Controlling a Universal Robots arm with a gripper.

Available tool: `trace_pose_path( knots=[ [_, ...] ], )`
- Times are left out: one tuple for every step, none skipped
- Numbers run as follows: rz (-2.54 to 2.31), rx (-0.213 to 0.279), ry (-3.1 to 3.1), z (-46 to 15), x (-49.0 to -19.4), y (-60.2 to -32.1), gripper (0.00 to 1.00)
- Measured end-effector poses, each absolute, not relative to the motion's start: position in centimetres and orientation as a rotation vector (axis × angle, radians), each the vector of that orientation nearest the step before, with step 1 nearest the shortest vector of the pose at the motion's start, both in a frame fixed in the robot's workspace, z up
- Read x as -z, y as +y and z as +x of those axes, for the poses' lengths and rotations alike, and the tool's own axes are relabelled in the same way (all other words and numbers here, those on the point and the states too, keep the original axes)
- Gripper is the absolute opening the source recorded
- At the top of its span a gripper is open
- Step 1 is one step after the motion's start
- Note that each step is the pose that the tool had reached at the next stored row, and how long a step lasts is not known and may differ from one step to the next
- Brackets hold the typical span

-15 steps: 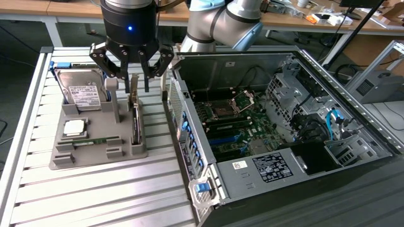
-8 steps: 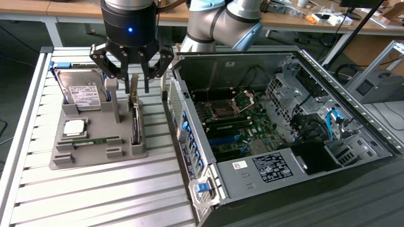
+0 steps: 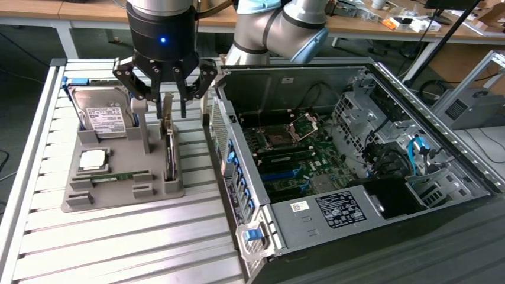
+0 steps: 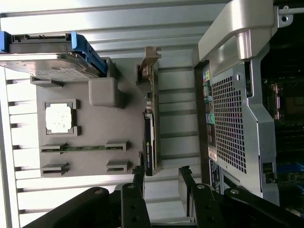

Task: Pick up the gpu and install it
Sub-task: 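Pick up the gpu and move the gpu toward the slot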

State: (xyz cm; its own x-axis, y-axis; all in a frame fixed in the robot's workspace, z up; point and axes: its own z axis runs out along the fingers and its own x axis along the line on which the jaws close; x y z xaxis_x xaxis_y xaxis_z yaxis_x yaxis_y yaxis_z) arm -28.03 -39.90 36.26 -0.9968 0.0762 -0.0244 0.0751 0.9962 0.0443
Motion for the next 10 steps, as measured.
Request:
trace_pose_path(
  knots=[
    [0.118, -0.068, 3.113, -28.03, -36.23, -39.90, 0.42],
    [0.118, -0.068, 3.112, -28.03, -36.21, -39.90, 0.42],
    [0.118, -0.068, 3.113, -28.03, -36.19, -39.90, 0.42],
    [0.118, -0.068, 3.113, -28.03, -36.17, -39.90, 0.42],
    [0.118, -0.068, 3.113, -28.03, -36.15, -39.90, 0.42],
    [0.118, -0.068, 3.113, -28.03, -36.14, -39.90, 0.42],
    [0.118, -0.068, 3.113, -28.03, -36.11, -39.90, 0.42],
    [0.118, -0.068, 3.112, -28.03, -36.08, -39.90, 0.42],
    [0.118, -0.068, 3.113, -28.03, -36.07, -39.90, 0.42],
    [0.118, -0.068, 3.112, -28.03, -36.02, -39.90, 0.42]
  ],
)
